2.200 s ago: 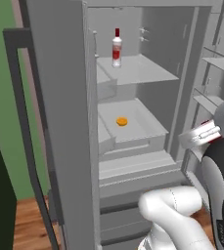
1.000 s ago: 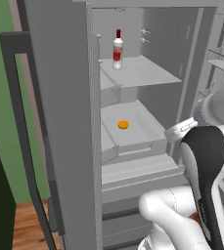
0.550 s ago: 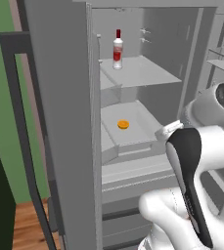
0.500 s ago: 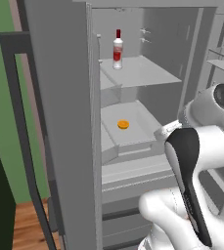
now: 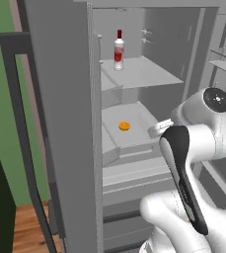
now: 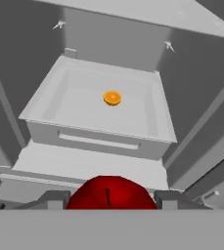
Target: Place the liquor on the top shelf of the fridge to keep it out of children's reach, and place the orange and apple on lower shelves for easy access.
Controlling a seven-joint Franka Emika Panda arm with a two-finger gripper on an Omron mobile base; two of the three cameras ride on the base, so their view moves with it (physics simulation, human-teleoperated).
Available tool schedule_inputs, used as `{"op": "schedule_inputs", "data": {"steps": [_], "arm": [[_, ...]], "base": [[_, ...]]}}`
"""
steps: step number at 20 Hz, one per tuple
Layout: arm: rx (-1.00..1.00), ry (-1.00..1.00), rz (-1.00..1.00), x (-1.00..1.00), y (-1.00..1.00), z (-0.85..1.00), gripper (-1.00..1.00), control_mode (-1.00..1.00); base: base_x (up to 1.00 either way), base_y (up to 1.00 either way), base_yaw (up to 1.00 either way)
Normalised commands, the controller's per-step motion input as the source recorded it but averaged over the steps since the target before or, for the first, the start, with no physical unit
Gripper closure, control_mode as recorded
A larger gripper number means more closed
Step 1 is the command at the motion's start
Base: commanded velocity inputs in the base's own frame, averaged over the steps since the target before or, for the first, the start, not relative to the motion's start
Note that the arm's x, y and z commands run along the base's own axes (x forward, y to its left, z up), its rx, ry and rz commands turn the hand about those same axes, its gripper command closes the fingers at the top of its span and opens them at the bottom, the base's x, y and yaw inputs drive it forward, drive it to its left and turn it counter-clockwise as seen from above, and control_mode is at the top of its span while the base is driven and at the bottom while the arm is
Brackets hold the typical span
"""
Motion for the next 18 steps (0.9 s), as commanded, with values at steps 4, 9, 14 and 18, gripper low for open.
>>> {"op": "schedule_inputs", "data": {"steps": [4, 9, 14, 18], "arm": [[0.10, 0.01, 0.00, 0.44, 0.00, -0.28, 1.00, -1.00], [0.02, 0.01, 0.00, 0.37, 0.03, -0.31, 1.00, -1.00], [0.00, 0.03, 0.00, 0.40, 0.05, -0.30, 1.00, -1.00], [0.00, 0.05, 0.00, 0.43, 0.07, -0.29, 1.00, -1.00]], "base": [[0.00, 0.00, 0.00], [0.00, 0.00, 0.00], [0.00, 0.00, 0.00], [0.00, 0.00, 0.00]]}}
